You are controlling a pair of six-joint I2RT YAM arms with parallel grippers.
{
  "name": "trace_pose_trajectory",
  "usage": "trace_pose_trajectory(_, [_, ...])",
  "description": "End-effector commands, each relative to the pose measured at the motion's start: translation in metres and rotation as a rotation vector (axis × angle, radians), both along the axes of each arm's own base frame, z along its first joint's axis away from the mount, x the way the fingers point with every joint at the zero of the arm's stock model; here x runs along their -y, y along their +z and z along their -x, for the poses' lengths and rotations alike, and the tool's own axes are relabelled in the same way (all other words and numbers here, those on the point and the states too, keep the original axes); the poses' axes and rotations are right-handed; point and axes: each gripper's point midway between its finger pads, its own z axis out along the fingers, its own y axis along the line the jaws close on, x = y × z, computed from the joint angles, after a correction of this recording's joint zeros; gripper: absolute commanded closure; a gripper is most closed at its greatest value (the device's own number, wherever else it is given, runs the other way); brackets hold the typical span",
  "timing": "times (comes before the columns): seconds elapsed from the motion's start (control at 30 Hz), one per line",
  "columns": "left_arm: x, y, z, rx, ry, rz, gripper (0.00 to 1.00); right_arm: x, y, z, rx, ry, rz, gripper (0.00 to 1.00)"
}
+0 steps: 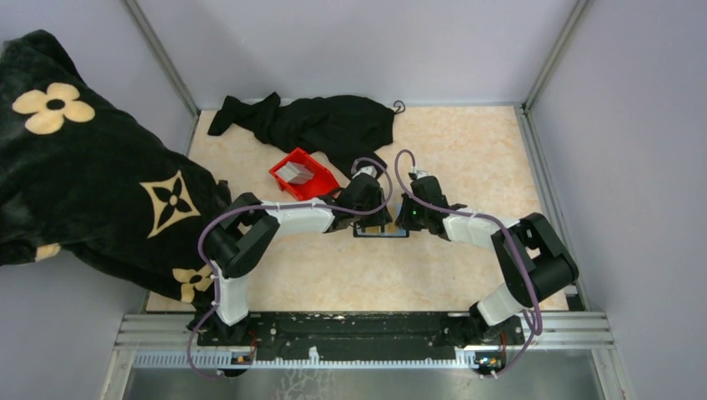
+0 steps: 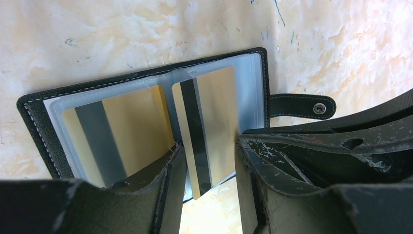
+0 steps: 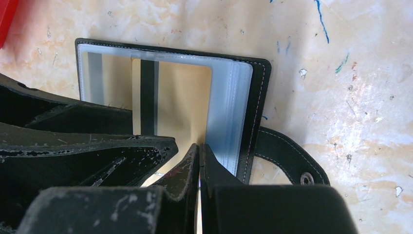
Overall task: Put the credit cards into the card holder
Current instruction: Insert the credit card into the card holder.
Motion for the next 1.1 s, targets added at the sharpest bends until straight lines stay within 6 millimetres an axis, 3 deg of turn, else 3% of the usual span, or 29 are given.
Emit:
trace_pose_trajectory(0.0, [-0.037, -0.069, 0.032, -0.135, -0.016, -0.222, 0.52, 0.002, 0.007, -0.006, 0.013, -0.006, 0.009, 1.0])
trace_pose_trajectory(0.43, [-0.046, -0.081, 0.037, -0.156, 0.021, -0.236, 0.52, 0.017, 0.042, -0.015, 0.12, -0.069, 0.039, 1.0])
trace_pose_trajectory(1.07, [-0.043, -0.079, 0.036, -0.161, 0.01, -0.232, 0.49, 0.043, 0.013, -0.019, 0.08, -0.132, 0.197, 1.0])
